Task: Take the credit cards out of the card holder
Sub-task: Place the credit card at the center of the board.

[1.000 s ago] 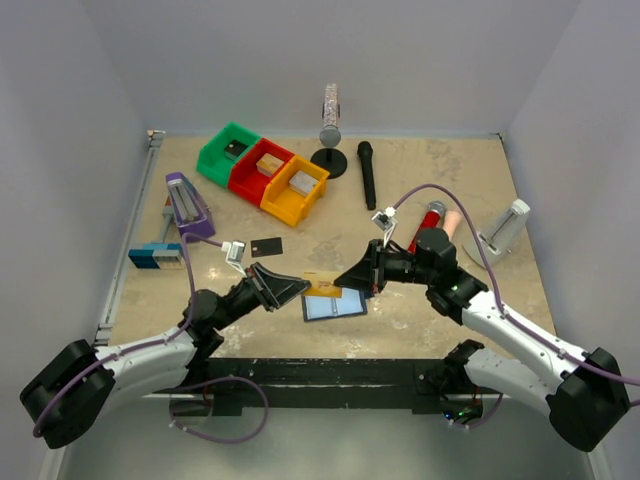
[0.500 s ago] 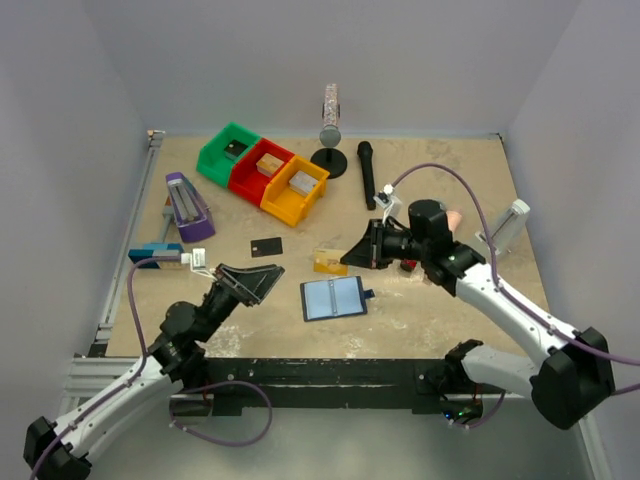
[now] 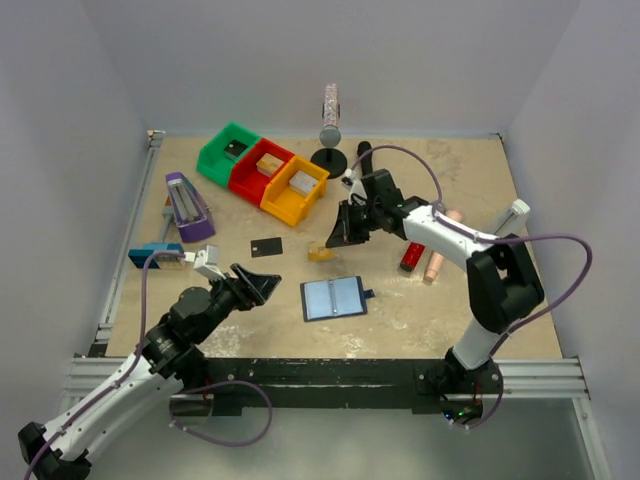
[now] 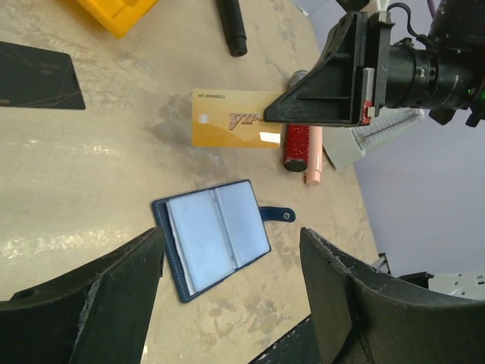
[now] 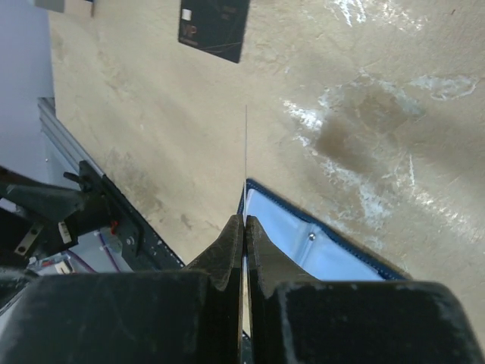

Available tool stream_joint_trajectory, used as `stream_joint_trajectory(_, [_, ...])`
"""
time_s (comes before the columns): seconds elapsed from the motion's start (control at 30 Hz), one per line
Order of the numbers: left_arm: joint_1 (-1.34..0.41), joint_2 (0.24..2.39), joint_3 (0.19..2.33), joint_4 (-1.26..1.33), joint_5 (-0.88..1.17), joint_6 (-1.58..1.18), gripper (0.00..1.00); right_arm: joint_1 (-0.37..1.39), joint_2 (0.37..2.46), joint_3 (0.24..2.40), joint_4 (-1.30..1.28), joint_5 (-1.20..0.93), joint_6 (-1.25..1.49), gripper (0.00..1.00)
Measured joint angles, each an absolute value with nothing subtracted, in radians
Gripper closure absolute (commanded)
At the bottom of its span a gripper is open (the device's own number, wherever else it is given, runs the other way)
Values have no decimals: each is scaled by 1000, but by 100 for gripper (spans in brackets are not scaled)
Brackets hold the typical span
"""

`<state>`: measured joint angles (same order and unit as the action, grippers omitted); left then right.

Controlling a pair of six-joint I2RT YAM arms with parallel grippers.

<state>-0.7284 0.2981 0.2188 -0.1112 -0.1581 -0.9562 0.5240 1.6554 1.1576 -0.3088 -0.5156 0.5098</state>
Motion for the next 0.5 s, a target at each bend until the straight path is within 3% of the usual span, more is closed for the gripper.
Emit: stream_joint_trajectory(0.5, [-728,244,218,-202,-173,-949,29,522,1935,1340,-365,-506,577,100])
